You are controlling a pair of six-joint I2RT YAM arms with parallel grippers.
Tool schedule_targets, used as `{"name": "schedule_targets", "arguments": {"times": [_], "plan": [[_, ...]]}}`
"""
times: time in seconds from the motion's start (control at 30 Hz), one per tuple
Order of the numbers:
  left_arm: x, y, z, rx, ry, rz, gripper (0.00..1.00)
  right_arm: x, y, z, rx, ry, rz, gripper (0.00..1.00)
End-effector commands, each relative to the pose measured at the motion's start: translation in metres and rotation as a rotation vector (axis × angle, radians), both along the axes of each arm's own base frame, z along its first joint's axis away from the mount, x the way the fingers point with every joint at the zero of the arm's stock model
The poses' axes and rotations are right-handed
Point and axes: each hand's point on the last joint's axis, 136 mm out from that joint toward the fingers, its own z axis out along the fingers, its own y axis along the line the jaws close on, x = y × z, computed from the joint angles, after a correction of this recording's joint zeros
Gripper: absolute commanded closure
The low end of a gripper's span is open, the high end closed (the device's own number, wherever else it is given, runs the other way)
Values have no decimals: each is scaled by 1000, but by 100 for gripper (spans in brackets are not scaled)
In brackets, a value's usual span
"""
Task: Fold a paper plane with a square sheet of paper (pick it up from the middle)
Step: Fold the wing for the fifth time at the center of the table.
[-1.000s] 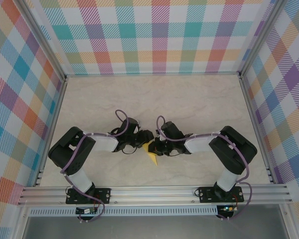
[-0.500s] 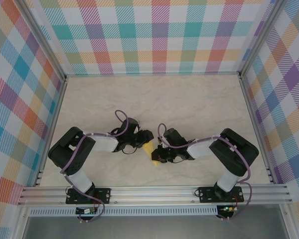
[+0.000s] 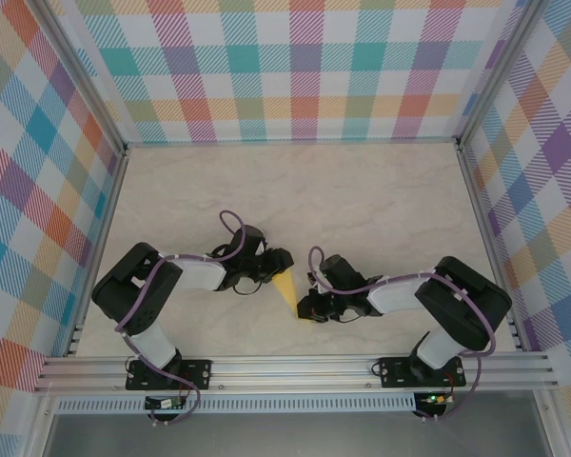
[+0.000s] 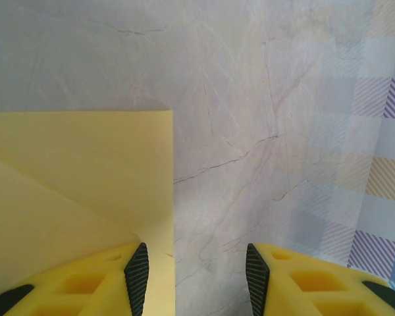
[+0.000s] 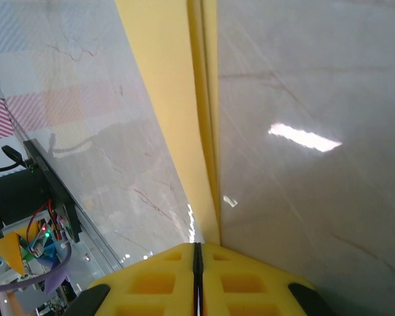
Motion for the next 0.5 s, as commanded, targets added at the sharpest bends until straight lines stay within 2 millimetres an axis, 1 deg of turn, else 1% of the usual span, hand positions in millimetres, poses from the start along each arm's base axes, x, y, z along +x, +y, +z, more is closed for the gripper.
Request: {"name": "schedule_targets", "arguments": {"times": [0.0,0.13,0.23,0.33,0.37,0.47], "plan": [[-20,28,-40,158,95,26,54,-22,-24,-16,-108,66,21,90],[-18,26,-33,154,81,13,54,-11,-24,1,-106,-11,-3,90],[-16,24,-25,156,62,-2,53,3,-37,10,-176,-89,-63,87],[-12,21,-11,158,34,-19,51,16,-52,18,-242,-163,-136,80],[-11,21,-5,165,24,-22,50,21,-57,21,-260,-186,-163,76],[-6,21,17,195,-20,-26,45,32,-70,26,-314,-235,-233,67]]}}
